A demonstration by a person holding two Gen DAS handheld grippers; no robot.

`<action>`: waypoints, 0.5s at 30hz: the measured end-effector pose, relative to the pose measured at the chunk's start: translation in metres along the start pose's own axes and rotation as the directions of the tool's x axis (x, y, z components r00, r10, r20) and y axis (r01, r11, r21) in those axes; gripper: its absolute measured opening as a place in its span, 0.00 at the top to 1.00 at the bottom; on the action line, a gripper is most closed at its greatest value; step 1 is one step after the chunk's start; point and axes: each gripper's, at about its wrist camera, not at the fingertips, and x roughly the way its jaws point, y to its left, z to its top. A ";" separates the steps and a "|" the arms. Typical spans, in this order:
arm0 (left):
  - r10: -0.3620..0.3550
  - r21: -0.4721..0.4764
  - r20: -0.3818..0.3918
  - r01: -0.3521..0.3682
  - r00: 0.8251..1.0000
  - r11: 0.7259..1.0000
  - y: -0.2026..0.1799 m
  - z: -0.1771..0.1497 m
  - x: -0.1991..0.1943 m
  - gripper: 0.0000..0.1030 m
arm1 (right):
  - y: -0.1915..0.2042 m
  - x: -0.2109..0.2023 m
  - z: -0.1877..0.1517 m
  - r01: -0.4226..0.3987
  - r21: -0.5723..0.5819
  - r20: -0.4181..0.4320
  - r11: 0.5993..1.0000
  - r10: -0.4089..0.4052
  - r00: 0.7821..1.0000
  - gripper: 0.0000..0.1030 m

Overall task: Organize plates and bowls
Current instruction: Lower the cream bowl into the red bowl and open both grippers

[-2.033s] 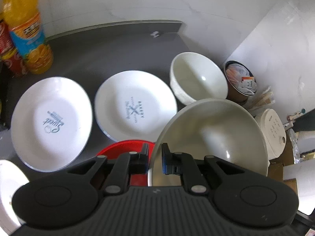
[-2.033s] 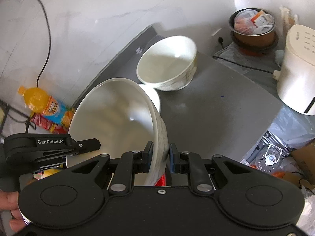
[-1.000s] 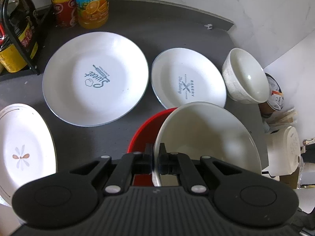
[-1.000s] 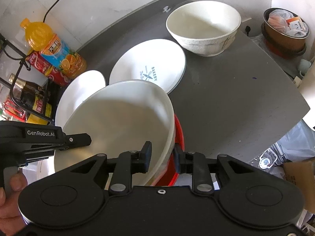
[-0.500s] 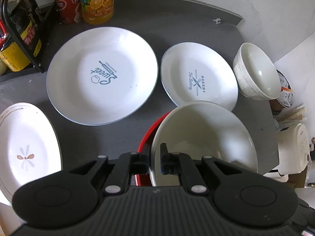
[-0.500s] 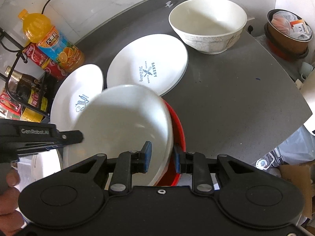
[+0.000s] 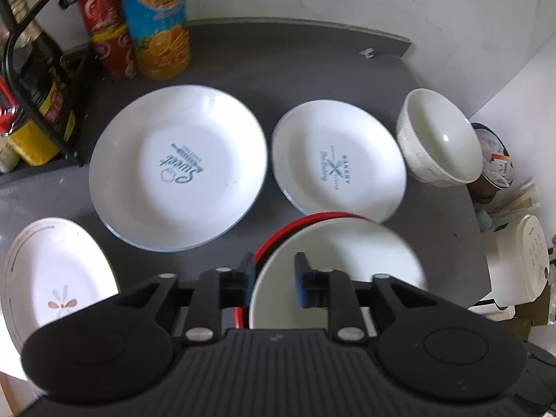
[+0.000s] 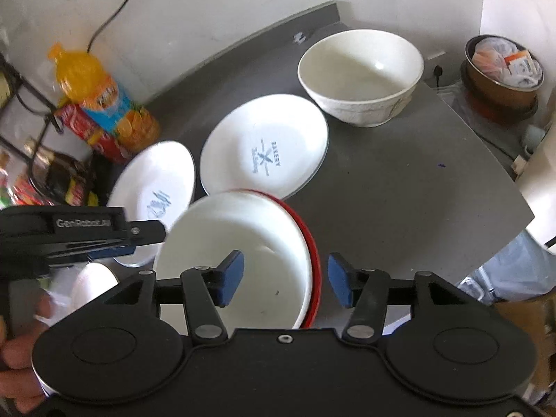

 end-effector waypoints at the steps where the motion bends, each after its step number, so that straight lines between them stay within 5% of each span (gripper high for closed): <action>1: 0.000 0.004 0.009 0.000 1.000 1.000 -0.002 0.000 -0.001 0.64 | -0.004 -0.002 0.000 -0.007 0.015 0.008 1.000 0.007 1.000 0.43; 8: 0.002 0.041 0.005 -0.002 1.000 0.999 -0.024 -0.001 0.000 0.27 | -0.025 -0.014 -0.007 0.014 0.047 0.075 0.999 -0.017 0.997 0.22; 15: -0.049 0.086 -0.059 0.054 0.997 0.995 -0.044 -0.009 0.005 0.17 | -0.046 -0.035 -0.019 0.020 0.088 0.139 0.996 -0.032 0.990 0.07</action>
